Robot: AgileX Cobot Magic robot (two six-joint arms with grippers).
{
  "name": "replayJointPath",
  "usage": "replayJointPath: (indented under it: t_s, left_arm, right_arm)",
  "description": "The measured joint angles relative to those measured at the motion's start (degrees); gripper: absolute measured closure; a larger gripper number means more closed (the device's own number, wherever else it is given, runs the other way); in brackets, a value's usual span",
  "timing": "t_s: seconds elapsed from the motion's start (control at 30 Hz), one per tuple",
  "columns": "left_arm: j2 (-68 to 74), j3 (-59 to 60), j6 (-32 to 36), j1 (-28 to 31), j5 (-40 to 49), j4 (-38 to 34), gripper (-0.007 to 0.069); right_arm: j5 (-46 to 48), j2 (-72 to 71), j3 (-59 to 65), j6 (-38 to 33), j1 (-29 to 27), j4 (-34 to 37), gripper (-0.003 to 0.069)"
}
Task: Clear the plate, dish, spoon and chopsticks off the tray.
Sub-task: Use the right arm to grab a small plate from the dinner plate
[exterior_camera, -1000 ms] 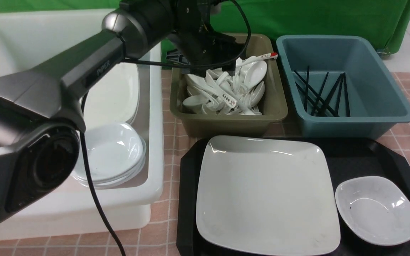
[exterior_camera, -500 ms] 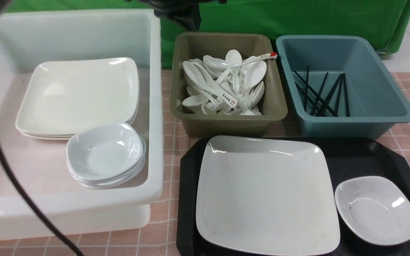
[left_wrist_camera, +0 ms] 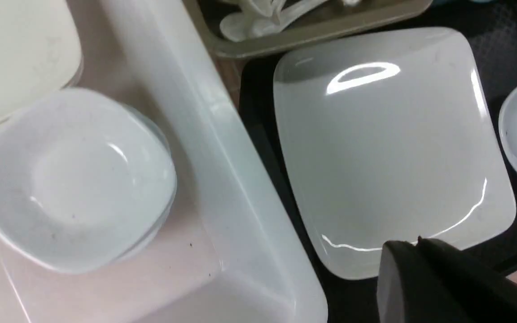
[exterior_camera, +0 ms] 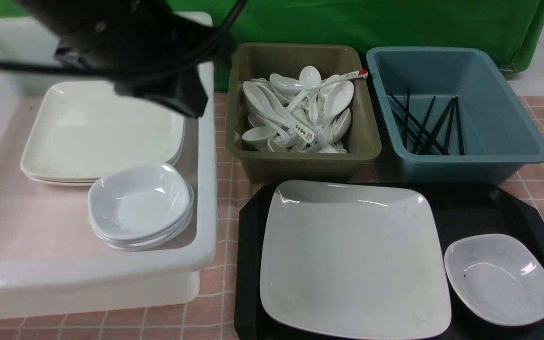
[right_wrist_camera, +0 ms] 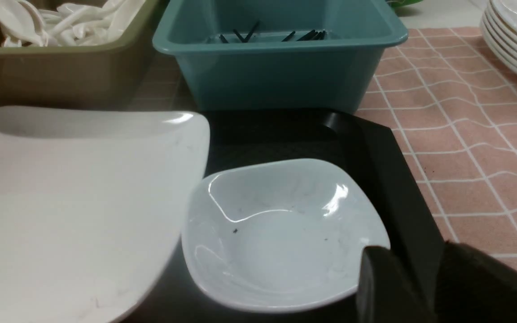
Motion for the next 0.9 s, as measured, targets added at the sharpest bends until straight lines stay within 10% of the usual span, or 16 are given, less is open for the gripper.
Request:
replayJointPath:
  t_s: [0.9]
  left_arm:
    - [-56.57,52.00,-11.15,0.00,-24.47,-2.86,0.0623]
  right_arm:
    - [0.00,0.00,0.00,0.00,0.00,0.00,0.0413]
